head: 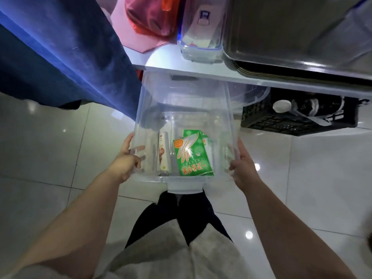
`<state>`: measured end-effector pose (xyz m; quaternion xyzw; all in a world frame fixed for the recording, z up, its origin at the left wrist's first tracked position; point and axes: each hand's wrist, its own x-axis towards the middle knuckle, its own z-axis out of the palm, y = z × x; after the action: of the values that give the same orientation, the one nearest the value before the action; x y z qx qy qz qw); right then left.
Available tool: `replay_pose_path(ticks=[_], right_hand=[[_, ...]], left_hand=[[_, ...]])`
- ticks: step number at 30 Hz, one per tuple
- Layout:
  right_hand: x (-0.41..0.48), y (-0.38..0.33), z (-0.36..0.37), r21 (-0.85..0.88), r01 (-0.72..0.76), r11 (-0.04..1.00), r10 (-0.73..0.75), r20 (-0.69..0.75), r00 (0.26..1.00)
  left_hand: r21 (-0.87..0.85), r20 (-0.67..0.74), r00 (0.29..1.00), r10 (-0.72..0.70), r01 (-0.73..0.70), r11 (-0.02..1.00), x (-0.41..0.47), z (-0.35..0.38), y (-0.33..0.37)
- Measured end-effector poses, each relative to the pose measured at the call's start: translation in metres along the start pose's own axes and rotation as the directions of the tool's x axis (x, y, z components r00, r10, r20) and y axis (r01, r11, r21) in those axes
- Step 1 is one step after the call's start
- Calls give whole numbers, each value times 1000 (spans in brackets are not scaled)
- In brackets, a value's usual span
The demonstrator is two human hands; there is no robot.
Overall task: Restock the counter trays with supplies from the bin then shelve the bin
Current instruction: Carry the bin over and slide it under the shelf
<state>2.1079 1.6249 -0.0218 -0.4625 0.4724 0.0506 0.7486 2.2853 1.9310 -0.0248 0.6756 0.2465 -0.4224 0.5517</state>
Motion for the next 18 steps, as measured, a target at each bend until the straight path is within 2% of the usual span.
replay_pose_path(ticks=[5,8,14,16,18], right_hand=[[62,6,20,-5,70,998,-70,-79,994],[102,19,33,60,103,993,-91,-169,981],[159,44,59,81,214,973,-182,-297,938],[171,48,63,84,233,969,-196,-321,927],[181,49,63,73,230,970,-194,-337,921]], left_hand=[[56,33,999,35,-37,998,62,-2,26],[79,79,992,98,-104,991,106,-8,36],[-117,-74,987,143,-151,982,165,-18,28],[-166,-48,989,143,-149,975,175,-18,28],[-210,47,988,146,-133,969,182,-19,33]])
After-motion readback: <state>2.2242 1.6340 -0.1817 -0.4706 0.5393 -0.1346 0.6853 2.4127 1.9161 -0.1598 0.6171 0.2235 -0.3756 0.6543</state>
